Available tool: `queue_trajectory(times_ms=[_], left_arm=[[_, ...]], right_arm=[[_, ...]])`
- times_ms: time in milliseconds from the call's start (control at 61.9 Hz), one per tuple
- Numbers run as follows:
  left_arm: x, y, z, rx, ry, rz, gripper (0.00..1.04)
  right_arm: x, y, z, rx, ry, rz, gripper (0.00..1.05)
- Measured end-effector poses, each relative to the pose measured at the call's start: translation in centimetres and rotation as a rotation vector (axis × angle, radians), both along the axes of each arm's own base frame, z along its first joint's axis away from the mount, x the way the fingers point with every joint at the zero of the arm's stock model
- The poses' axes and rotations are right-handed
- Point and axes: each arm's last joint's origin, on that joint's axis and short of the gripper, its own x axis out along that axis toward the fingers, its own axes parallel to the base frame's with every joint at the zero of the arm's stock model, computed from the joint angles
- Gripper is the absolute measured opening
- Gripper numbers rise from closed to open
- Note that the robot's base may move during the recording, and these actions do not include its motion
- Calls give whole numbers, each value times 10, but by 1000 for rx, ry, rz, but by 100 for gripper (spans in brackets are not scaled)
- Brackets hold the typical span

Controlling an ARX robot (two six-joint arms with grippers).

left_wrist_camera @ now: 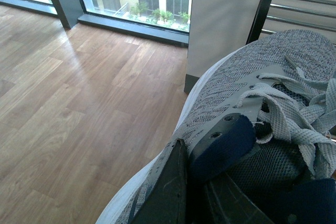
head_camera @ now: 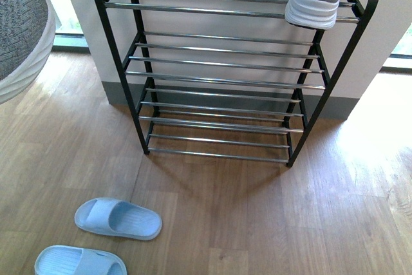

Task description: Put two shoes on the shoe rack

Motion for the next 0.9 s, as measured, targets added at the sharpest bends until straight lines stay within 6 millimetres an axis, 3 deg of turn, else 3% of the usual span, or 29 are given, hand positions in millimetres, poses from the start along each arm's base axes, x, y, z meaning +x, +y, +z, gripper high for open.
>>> queue_trajectory(times_ms=[356, 695, 905], left_arm=[[0, 0, 0, 0, 0, 0, 2], [0, 0, 0, 0, 0, 0, 2], [0, 0, 0, 0, 0, 0, 2]], right_arm=[[-15, 0, -3, 0, 6, 0, 2], [-15, 0, -3, 0, 5, 0, 2], [-15, 0, -3, -1, 5, 0, 37]])
